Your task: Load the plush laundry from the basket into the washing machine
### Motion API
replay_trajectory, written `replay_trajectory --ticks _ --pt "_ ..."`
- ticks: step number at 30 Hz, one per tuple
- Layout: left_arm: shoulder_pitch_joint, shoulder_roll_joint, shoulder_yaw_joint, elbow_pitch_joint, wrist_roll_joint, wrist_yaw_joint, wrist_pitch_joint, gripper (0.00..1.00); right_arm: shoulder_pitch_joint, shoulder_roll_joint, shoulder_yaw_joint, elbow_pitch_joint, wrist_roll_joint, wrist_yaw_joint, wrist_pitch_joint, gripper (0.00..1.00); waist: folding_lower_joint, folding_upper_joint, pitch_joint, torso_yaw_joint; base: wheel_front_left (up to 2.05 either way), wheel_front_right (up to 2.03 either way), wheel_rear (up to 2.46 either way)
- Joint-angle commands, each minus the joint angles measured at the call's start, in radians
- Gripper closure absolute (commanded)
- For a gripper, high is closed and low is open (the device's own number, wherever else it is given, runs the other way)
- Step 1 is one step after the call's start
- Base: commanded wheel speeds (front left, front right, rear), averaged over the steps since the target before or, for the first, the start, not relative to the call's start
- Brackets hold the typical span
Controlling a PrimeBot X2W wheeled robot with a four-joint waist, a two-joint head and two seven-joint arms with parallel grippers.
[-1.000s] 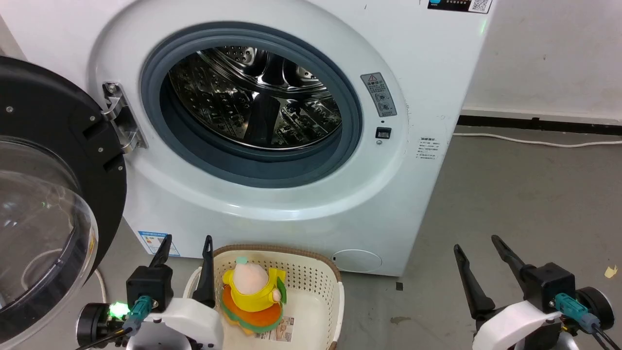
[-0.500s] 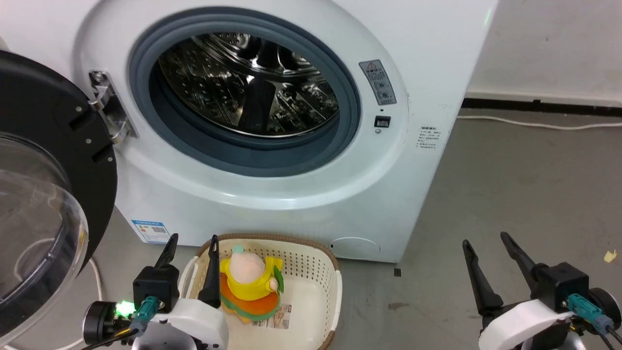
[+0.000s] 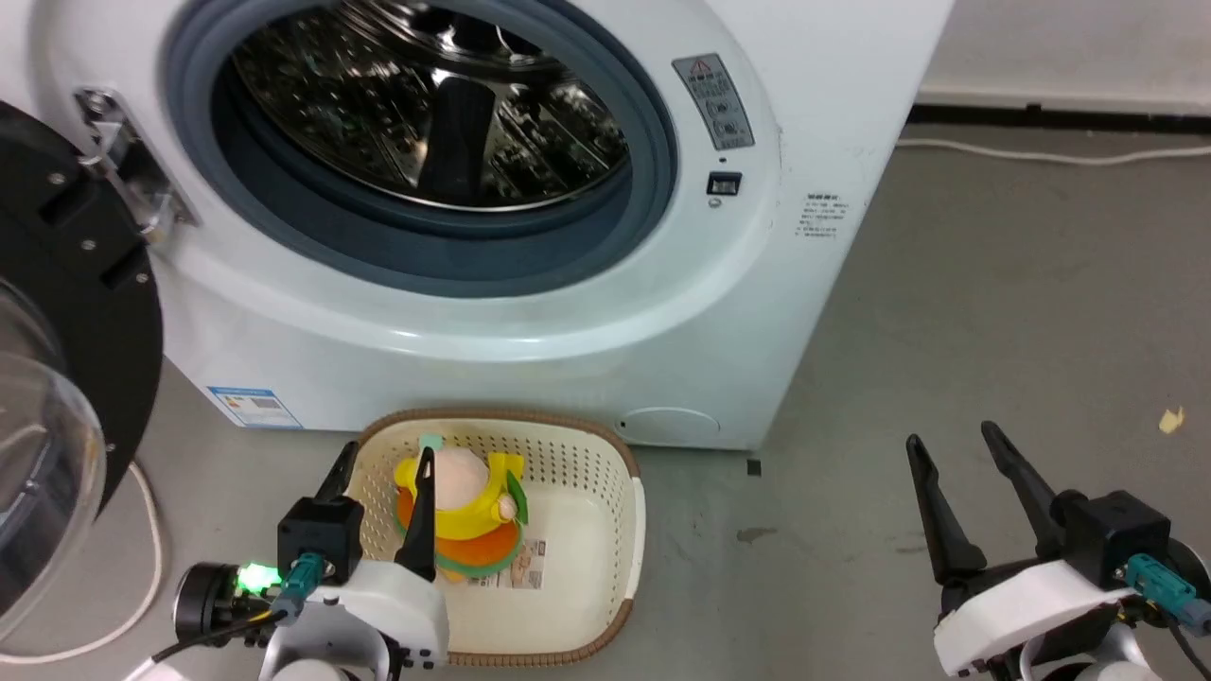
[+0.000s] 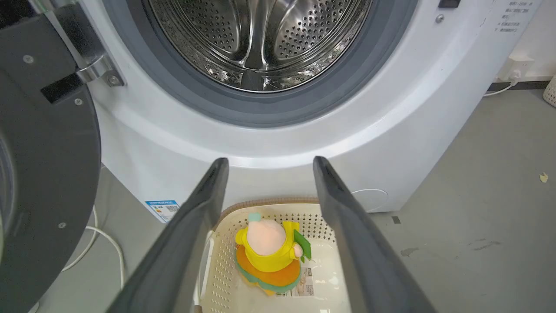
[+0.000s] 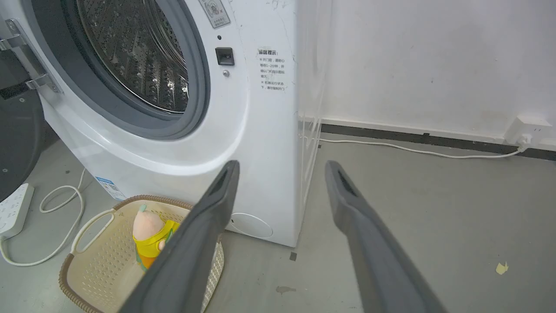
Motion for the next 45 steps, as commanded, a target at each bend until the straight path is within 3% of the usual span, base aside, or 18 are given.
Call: replay_trajectory --ticks 1,9,29,45 --pt "-0.025 0.007 -0.004 0.015 0.003 -0.002 -0.010 0.00 -0.021 0.000 -0.003 0.001 0.016 0.000 -0.010 0.00 -0.0001 0.0000 0.022 -0.012 0.00 0.00 0.00" --pt "-0.081 0.038 -0.012 0.077 0.001 -0.012 -0.016 0.00 -0.048 0.000 0.004 -0.010 0.055 0.000 -0.027 0.00 -0.0001 0.0000 0.091 -0.040 0.00 0.00 0.00" --pt "-0.212 0.153 -0.040 0.267 -0.025 -0.056 0.109 0.00 -0.107 0.000 0.032 -0.010 0.144 0.000 -0.069 0.00 -0.0001 0.0000 0.261 -0.118 0.00 0.00 0.00" --pt "-0.333 0.227 -0.054 0.392 -0.046 -0.043 0.181 0.00 -0.142 0.000 0.045 -0.013 0.201 -0.001 -0.102 0.00 -0.0001 0.0000 0.386 -0.178 0.00 0.00 0.00"
